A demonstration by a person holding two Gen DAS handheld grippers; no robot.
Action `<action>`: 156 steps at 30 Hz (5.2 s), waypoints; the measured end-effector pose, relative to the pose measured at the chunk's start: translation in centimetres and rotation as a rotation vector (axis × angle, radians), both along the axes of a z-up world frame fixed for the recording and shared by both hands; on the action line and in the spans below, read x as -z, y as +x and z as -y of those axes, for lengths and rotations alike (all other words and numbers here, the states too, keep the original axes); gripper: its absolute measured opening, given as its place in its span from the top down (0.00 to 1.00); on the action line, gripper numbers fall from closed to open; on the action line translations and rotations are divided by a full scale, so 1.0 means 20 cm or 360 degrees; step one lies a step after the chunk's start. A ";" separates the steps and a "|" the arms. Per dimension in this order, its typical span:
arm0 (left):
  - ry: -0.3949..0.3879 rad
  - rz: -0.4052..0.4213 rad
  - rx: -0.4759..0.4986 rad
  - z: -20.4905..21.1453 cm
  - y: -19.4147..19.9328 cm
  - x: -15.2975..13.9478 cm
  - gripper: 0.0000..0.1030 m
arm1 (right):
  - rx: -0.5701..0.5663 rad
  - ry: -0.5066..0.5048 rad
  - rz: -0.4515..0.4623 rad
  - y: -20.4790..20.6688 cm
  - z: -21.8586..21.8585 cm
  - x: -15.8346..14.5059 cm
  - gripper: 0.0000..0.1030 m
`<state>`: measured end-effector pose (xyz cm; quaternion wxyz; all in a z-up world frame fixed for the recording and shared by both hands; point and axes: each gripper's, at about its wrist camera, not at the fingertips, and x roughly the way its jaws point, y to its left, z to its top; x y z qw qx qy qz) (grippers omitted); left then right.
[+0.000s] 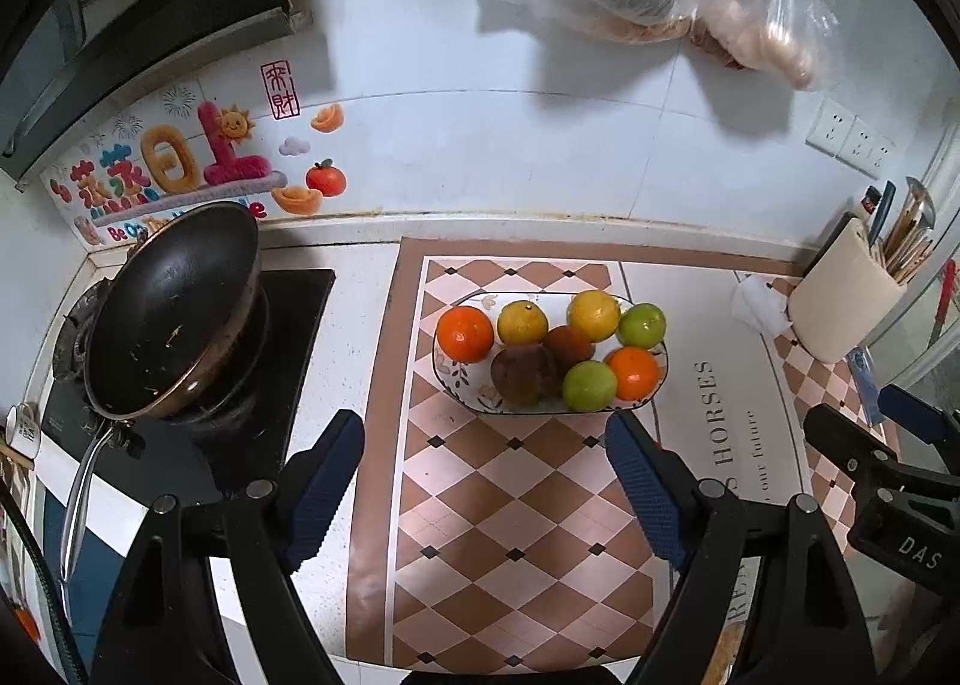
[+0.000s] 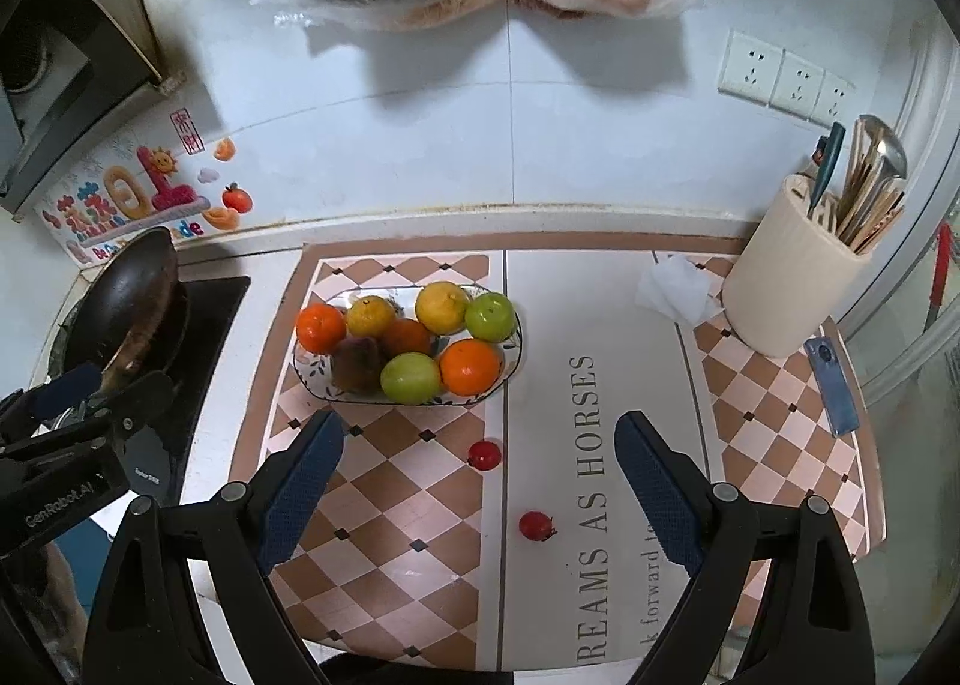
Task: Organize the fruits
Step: 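Lift both open tools away from the plate, then grasp a red tomato with the right tool while the left tool grasps another tomato, then lower both red tomatoes onto the plate and open both tools, then lift both open tools away from the plate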
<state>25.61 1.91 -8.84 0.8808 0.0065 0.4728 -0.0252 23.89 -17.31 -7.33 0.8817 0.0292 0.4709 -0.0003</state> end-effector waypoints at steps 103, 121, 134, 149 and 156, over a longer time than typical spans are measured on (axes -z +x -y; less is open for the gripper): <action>-0.1057 -0.0913 -0.0573 -0.45 0.74 1.16 0.71 | -0.0709 0.0410 -0.1241 1.27 -0.77 1.12 0.67; -0.0776 -0.0875 -0.0405 -0.33 0.80 1.03 0.22 | -0.0451 0.0270 -0.0900 1.26 -0.47 0.83 0.17; -0.0148 -0.0467 -0.0177 -0.28 0.53 0.59 0.06 | -0.0096 0.0072 -0.0483 0.67 -0.13 0.59 0.08; -0.0054 -0.0118 -0.0050 -0.22 0.03 0.15 0.06 | 0.0059 -0.0059 -0.0053 0.03 -0.16 0.08 0.07; -0.0061 -0.0011 -0.0005 -0.24 -0.25 -0.03 0.06 | 0.0093 -0.0076 0.0087 -0.33 -0.20 -0.13 0.04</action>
